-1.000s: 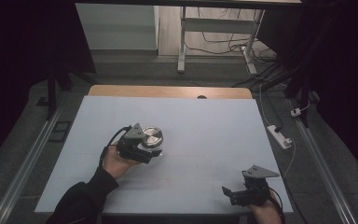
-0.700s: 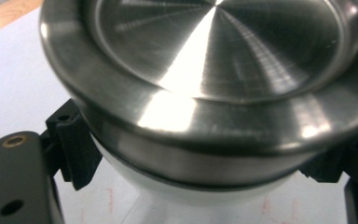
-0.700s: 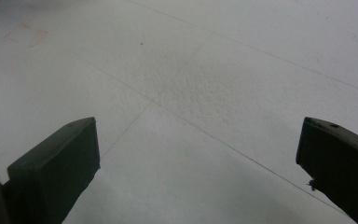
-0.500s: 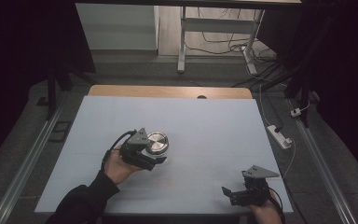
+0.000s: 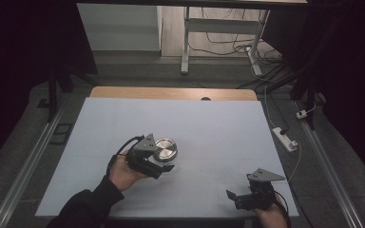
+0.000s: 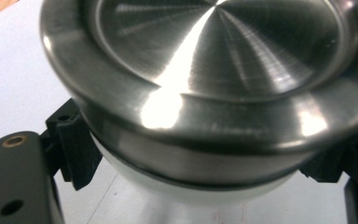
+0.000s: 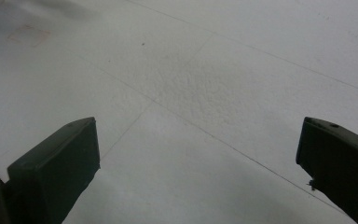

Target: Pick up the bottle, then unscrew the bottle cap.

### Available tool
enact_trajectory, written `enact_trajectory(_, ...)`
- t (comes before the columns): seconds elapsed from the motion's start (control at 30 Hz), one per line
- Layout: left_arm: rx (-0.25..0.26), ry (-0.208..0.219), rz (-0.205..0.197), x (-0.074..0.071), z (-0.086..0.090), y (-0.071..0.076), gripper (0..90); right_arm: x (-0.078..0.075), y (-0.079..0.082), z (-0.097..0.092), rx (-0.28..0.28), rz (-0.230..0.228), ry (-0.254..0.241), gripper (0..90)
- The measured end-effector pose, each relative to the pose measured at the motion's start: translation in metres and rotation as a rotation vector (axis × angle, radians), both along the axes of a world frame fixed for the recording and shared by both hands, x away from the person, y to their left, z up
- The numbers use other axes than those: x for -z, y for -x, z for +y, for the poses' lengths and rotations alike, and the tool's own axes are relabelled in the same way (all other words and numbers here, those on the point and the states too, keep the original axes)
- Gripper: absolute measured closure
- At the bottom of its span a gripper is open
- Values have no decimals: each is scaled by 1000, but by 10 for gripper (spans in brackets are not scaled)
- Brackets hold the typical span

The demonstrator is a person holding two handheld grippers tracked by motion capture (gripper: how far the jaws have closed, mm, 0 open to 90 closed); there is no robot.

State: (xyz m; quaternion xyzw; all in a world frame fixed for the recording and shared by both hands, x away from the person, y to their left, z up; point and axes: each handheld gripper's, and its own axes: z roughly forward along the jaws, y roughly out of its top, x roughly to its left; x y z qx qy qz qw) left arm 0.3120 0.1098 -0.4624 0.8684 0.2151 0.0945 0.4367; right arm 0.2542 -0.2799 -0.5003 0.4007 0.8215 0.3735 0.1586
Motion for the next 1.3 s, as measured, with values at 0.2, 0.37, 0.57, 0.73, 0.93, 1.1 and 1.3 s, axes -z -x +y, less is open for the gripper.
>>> enact_trajectory(0.2,17,12,16,1,0,-1,158,-1,0,0,6,-4,-8,0)
enact_trajectory(0.37,17,10,17,3,-1,-2,159,-2,0,-1,4,-1,-19,0)
enact_trajectory(0.57,22,10,14,2,-1,-1,158,-8,1,1,-8,-16,-49,0)
enact_trajectory(0.73,21,15,16,2,-1,-1,158,-10,0,5,-20,-15,-57,0)
enact_trajectory(0.93,23,11,12,2,-2,-1,158,-14,-1,11,-41,-23,-65,0)
enact_trajectory(1.1,26,16,12,2,-3,-1,158,-17,-2,17,-76,-18,-89,0)
enact_trajectory(1.3,28,14,14,3,-4,-2,158,-20,-2,24,-100,-23,-103,0)
